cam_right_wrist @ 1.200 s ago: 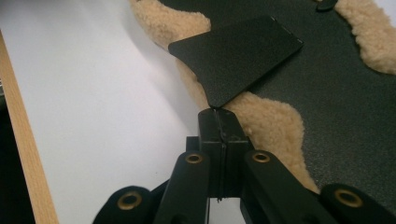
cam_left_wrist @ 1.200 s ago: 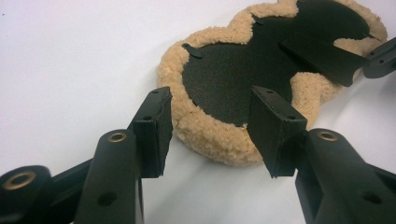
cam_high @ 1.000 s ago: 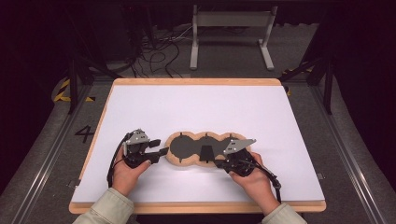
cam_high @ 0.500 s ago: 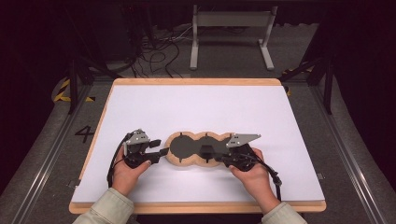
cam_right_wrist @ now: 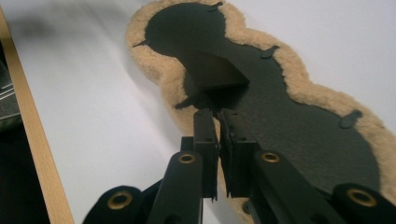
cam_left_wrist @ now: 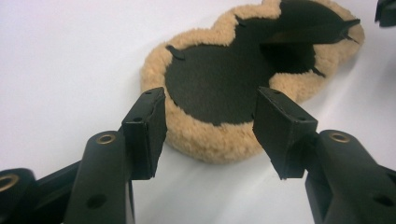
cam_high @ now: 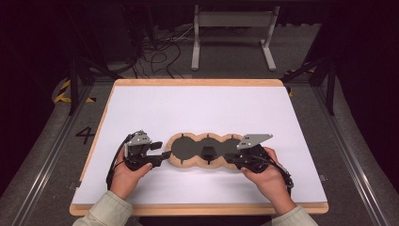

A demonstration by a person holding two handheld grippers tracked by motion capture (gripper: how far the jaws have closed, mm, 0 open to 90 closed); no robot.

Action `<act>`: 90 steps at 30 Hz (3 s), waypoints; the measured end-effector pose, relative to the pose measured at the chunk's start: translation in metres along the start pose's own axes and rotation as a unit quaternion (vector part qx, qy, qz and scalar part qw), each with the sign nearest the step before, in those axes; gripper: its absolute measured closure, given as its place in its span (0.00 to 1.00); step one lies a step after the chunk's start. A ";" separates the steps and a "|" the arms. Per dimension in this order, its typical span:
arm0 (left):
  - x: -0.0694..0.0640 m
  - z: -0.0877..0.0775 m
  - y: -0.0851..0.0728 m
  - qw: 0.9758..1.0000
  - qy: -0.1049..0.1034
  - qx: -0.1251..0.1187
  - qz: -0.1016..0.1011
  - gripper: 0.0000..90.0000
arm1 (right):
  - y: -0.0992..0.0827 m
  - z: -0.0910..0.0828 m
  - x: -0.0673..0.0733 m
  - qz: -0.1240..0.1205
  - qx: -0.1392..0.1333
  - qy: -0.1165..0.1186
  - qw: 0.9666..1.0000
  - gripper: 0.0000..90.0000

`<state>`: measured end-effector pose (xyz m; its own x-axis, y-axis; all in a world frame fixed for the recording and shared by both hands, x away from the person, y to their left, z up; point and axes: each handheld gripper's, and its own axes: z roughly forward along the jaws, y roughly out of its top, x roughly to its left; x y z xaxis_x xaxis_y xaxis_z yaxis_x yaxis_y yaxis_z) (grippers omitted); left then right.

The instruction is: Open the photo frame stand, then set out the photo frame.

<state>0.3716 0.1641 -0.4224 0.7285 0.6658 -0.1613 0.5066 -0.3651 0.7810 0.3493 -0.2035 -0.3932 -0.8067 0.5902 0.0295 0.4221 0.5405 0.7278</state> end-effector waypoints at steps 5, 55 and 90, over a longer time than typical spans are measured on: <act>0.004 -0.004 -0.004 1.000 0.001 0.017 -0.023 0.52 | -0.002 -0.009 -0.005 -0.001 0.000 -0.004 1.000 0.88; 0.013 0.033 -0.010 0.992 -0.044 0.094 -0.071 0.15 | -0.048 0.005 -0.054 0.104 0.114 -0.020 0.988 0.10; 0.001 0.048 -0.004 0.990 -0.058 0.105 -0.071 0.11 | -0.046 0.015 -0.050 0.095 0.138 -0.005 0.986 0.06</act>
<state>0.3925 0.1351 -0.4541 0.6852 0.6449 -0.3385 0.6833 -0.4084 0.6052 0.3762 -0.2489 -0.4382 -0.6991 0.7013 0.1392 0.6625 0.5621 0.4951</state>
